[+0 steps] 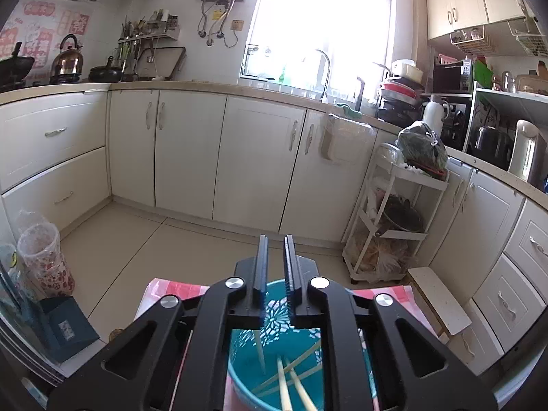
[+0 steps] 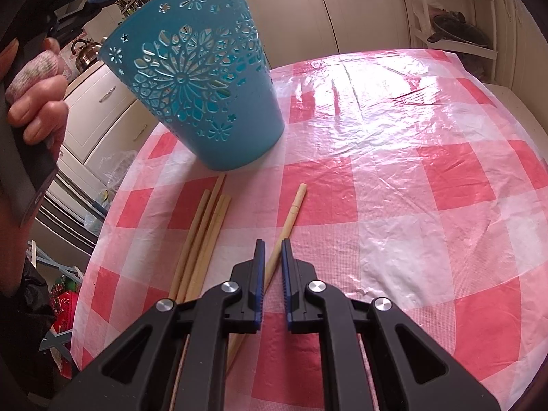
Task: Organize utensils
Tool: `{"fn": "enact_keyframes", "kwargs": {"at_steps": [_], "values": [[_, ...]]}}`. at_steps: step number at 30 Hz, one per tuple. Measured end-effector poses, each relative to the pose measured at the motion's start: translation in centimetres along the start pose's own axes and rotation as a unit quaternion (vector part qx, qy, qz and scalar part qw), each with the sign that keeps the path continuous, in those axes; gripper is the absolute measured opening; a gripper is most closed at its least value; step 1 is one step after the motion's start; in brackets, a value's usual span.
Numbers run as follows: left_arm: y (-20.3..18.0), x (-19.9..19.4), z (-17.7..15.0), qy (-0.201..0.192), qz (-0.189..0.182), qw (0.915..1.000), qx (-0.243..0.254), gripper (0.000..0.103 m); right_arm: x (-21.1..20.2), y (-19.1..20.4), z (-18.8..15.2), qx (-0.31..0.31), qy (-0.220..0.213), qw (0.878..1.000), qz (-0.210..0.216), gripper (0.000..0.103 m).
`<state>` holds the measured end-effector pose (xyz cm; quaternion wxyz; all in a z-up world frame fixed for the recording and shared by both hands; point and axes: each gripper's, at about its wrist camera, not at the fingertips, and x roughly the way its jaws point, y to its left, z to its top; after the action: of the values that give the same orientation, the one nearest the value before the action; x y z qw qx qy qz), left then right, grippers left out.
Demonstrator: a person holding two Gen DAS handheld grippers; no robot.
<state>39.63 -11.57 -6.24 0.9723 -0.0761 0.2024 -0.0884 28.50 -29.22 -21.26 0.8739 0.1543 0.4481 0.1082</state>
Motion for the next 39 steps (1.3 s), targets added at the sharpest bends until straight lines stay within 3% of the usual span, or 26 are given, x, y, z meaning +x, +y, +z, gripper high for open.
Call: {"fn": "enact_keyframes", "kwargs": {"at_steps": [4, 7, 11, 17, 22, 24, 32, 36, 39], "values": [[1.7, -4.2, -1.2, -0.019, 0.035, 0.9992, 0.000, 0.077, 0.1, 0.0, 0.1, 0.002, 0.001, 1.000, 0.003, 0.010], [3.6, -7.7, -3.1, -0.024, 0.063, 0.9977, 0.004, 0.093, 0.0, -0.2, 0.2, 0.003, 0.002, 1.000, 0.005, 0.010], [6.5, -9.8, -7.5, 0.019, 0.079, 0.9966, -0.007, 0.095, 0.0, -0.1, 0.2, 0.002, 0.002, 1.000, 0.002, 0.010], [9.1, -7.2, -14.4, 0.129, 0.081, 0.9874, -0.043, 0.095, 0.4, 2.6, -0.1, -0.068, 0.002, 0.996, -0.062, 0.009], [9.8, -5.6, -17.3, 0.175, 0.066, 0.9801, -0.068, 0.095, -1.5, 1.2, 0.0, -0.009, -0.004, 1.000, -0.007, 0.005], [10.0, -5.9, -17.1, 0.164, 0.056, 0.9823, -0.072, 0.095, -3.3, 0.6, 0.2, 0.017, -0.023, 0.999, 0.026, 0.004], [10.6, -5.7, -17.0, 0.178, 0.046, 0.9783, -0.096, 0.095, -10.0, 0.8, 1.5, 0.063, -0.116, 0.981, 0.144, 0.004], [10.8, -5.6, -17.0, 0.180, 0.046, 0.9769, -0.105, 0.095, -12.3, 2.0, 2.9, 0.059, -0.151, 0.972, 0.172, 0.004], [10.9, -5.5, -17.1, 0.181, 0.047, 0.9764, -0.108, 0.095, -12.6, 3.1, 4.6, 0.042, -0.154, 0.973, 0.165, 0.004]]}}
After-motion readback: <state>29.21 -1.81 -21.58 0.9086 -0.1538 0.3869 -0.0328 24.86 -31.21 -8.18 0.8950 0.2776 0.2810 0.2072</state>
